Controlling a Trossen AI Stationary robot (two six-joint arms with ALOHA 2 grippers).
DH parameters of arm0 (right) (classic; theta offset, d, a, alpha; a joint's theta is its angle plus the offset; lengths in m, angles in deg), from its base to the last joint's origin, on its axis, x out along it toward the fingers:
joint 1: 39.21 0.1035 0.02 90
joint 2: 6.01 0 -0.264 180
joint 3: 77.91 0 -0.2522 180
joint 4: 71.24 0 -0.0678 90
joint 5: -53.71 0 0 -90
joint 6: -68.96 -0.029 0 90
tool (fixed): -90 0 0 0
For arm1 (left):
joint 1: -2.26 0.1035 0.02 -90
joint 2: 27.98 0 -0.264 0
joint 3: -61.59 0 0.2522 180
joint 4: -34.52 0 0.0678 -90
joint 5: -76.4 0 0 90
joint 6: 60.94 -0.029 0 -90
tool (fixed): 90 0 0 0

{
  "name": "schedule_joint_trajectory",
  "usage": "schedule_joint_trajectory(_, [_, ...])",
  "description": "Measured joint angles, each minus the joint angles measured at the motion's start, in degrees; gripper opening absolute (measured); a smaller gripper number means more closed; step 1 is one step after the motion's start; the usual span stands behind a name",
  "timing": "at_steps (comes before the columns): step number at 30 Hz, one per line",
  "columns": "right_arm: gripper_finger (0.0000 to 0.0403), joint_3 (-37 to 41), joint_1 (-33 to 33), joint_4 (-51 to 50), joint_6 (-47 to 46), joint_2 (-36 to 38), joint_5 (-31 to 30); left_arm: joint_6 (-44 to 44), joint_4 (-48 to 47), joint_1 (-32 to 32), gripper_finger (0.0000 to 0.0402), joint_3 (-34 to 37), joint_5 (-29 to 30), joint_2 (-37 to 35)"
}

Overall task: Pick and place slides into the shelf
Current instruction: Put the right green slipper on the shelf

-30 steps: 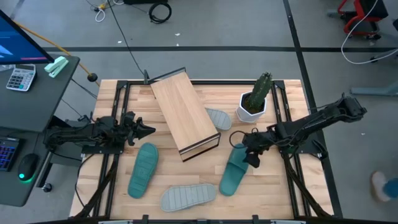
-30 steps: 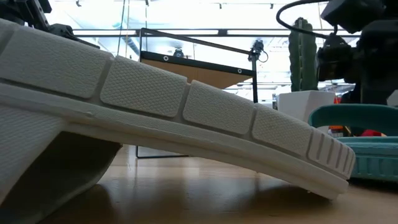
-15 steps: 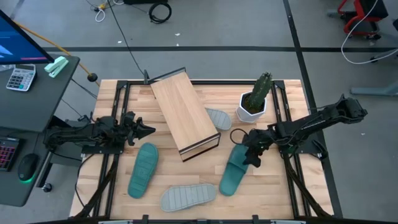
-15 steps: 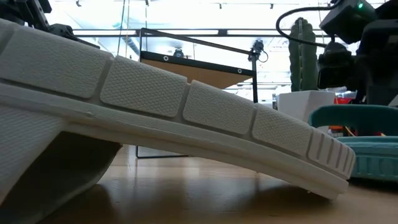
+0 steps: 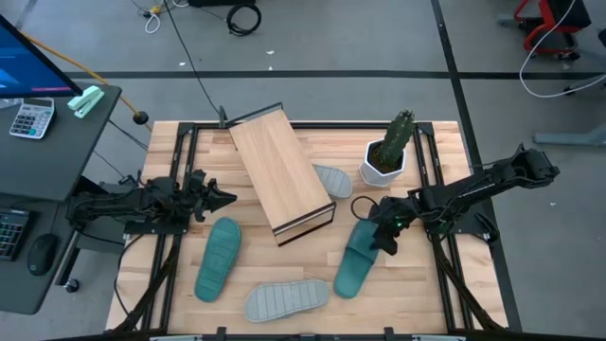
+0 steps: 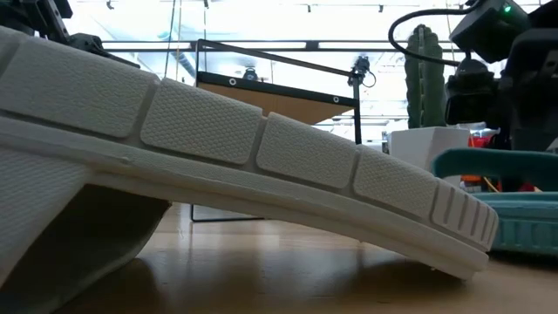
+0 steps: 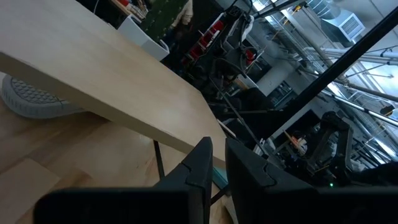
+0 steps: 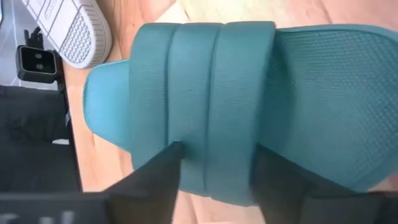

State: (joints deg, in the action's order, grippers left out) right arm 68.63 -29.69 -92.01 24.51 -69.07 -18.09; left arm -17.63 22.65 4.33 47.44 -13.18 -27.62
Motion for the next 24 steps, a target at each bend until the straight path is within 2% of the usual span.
schedule_joint_trajectory(8, [0.0020, 0.00, -0.02, 0.04, 0.44, 0.00, -0.53, -0.22, 0.00, 0.02, 0.0047, 0.00, 0.00, 0.00])
schedule_joint_trajectory(14, [0.0012, -0.01, -0.04, 0.03, -4.72, 0.42, 4.94, -0.29, 0.00, 0.00, 0.0037, 0.00, 0.00, 0.00])
schedule_joint_trajectory(20, [0.0007, -3.11, 0.13, -0.71, -8.50, 4.48, 10.38, -0.40, 0.00, 0.02, 0.0028, 0.00, 0.00, 0.00])
schedule_joint_trajectory(24, [0.0007, -7.97, 0.15, -7.34, -9.29, 8.32, 11.77, -0.42, 0.00, 0.02, 0.0025, 0.00, 0.00, 0.00])
